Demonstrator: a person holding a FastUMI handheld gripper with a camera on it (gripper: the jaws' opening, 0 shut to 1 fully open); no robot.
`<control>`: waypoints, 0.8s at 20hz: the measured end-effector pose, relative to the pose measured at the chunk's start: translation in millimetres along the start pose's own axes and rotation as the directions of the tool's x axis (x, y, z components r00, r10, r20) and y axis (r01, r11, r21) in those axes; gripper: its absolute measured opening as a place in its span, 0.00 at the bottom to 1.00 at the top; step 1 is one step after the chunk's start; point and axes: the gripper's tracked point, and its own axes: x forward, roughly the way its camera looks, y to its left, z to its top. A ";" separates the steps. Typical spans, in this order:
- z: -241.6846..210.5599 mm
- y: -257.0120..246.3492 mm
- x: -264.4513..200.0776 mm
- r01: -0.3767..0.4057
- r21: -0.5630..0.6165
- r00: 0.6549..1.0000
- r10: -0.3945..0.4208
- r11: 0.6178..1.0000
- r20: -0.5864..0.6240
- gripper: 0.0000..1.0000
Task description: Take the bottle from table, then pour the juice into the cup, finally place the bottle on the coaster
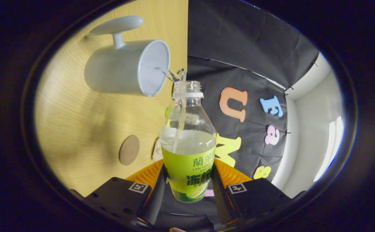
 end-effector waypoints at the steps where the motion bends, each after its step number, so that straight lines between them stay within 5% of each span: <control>1: 0.1 -0.5 -1.0 0.000 -0.004 1.000 0.000 1.000 0.001 0.75; 16: -6.4 -15.2 -6.2 0.034 -0.077 0.999 -0.034 0.996 -0.005 0.75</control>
